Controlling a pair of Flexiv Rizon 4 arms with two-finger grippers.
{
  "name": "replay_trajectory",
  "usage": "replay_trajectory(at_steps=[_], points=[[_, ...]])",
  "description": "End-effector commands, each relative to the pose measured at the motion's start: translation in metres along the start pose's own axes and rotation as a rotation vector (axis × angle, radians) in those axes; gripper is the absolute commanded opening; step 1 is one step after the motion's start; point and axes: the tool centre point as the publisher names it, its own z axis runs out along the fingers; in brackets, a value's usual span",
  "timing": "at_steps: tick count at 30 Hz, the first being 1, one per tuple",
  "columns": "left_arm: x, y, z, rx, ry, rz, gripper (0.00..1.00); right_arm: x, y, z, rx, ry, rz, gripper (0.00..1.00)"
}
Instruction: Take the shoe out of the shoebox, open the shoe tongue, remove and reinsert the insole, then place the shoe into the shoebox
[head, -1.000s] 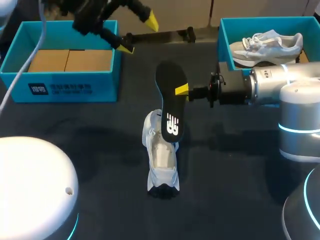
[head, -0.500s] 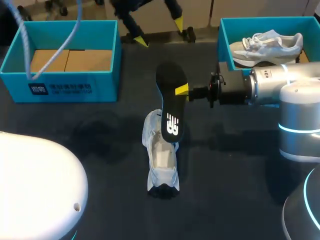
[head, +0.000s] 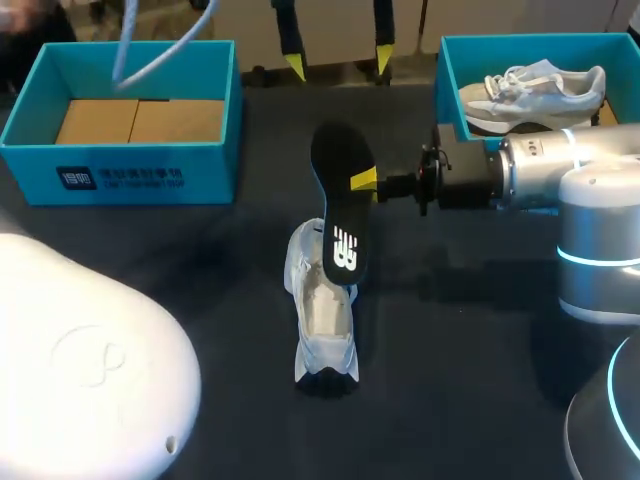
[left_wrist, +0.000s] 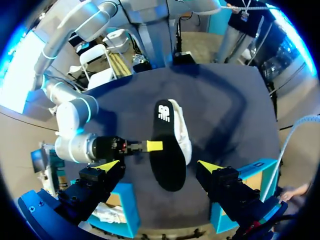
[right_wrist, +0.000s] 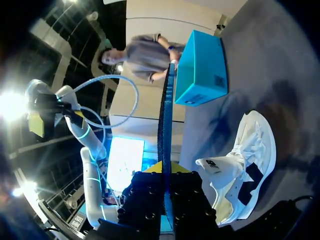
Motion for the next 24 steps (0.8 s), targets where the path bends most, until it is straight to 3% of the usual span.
replay_trajectory(at_steps=[1, 15, 24], points=[[-0.002, 0.002, -0.001, -0.010, 0.263, -0.005, 1.00, 0.000, -0.001, 0.001, -0.002, -0.001, 0.000, 0.00], [0.031, -0.018, 0.012, -0.130, -0.138, -0.042, 1.00, 0.000, -0.001, 0.001, -0.002, -0.001, 0.000, 0.00], [0.051, -0.030, 0.021, -0.239, -0.579, -0.076, 1.00, 0.000, -0.001, 0.001, -0.002, -0.001, 0.000, 0.00]])
